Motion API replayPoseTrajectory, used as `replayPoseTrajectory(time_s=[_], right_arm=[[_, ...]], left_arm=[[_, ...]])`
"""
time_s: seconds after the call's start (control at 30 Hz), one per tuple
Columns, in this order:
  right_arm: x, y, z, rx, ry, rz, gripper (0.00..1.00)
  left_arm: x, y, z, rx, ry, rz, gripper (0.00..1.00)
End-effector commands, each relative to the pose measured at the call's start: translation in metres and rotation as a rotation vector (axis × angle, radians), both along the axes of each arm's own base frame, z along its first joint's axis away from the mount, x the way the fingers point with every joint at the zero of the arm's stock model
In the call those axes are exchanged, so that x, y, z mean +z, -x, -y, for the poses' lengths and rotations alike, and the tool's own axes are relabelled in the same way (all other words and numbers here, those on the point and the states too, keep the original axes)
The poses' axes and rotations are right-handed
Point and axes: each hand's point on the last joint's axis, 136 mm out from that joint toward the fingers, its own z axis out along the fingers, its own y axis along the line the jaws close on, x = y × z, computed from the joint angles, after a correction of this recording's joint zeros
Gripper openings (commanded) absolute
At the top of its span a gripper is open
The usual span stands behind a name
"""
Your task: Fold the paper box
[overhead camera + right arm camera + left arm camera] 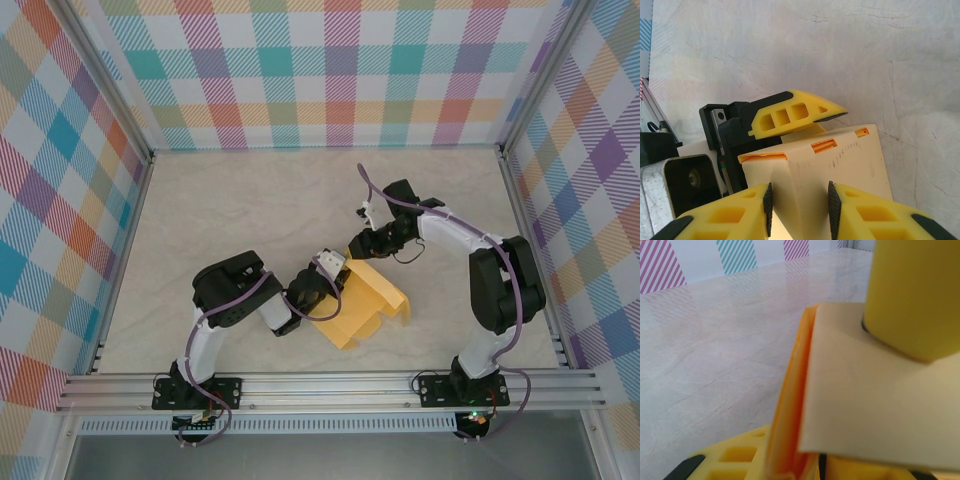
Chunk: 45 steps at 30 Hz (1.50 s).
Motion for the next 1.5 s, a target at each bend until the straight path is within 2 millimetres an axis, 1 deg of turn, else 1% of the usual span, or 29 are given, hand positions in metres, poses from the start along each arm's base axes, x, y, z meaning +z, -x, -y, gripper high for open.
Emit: replayPoseTrajectory(time_s=[0.0,0.17,0.2,0.23,0.27,0.37,0.43,0.5,0.67,0.8,0.83,1.0,1.1,1.27,1.37,1.47], right_arm=[[-0.018,0.020,0.011,0.005,0.086,-0.070,0.35],[-0.019,0.020,0.012,0.006,0.093,-0.075,0.35],[-0.019,0.020,0.012,0.007,0.095,-0.074,0.35],[-0.019,0.021,0.012,0.009,0.098,-0.074,0.35],[-0.019,0.020,0.013,0.009,0.101,-0.071,0.35],[-0.019,0.019,0.012,0.009,0.101,-0.070,0.35],[-0.019,0.018,0.012,0.009,0.098,-0.069,0.35],[-0.019,0.018,0.011,0.009,0.098,-0.068,0.35],[-0.020,0.020,0.011,0.013,0.097,-0.070,0.35],[-0.021,0.022,0.008,0.022,0.099,-0.073,0.34],[-0.022,0.023,0.008,0.021,0.103,-0.074,0.35],[-0.023,0.026,0.007,0.015,0.102,-0.083,0.34],[-0.024,0.031,0.005,0.006,0.091,-0.113,0.34],[-0.016,0.035,-0.004,-0.027,0.030,-0.182,0.35],[-0.006,0.036,-0.009,-0.026,-0.005,-0.201,0.38],[0.006,0.039,-0.020,-0.002,-0.076,-0.243,0.40]], left_arm=[[-0.013,-0.005,-0.012,0.068,-0.009,-0.024,0.27],[-0.021,0.005,-0.013,0.027,-0.002,-0.028,0.30],[-0.020,0.006,-0.014,0.024,-0.003,-0.027,0.32],[-0.019,0.006,-0.016,0.029,-0.003,-0.026,0.37],[-0.018,0.006,-0.016,0.030,-0.006,-0.021,0.40],[-0.017,0.006,-0.020,0.041,-0.012,-0.016,0.40],[-0.015,0.003,-0.023,0.069,-0.012,-0.011,0.38],[-0.013,0.000,-0.024,0.087,-0.015,-0.003,0.33],[-0.004,-0.011,-0.020,0.122,-0.019,0.009,0.33],[0.003,-0.016,-0.016,0.131,-0.005,0.018,0.32],[0.003,-0.017,-0.017,0.140,-0.005,0.018,0.30],[0.005,-0.021,-0.030,0.214,-0.021,0.023,0.10],[0.003,-0.023,-0.032,0.240,-0.044,0.012,0.05],[0.005,-0.028,-0.032,0.267,-0.022,0.003,0.04],[0.007,-0.032,-0.032,0.288,-0.034,-0.004,0.04],[0.007,-0.036,-0.032,0.311,-0.040,-0.019,0.06]])
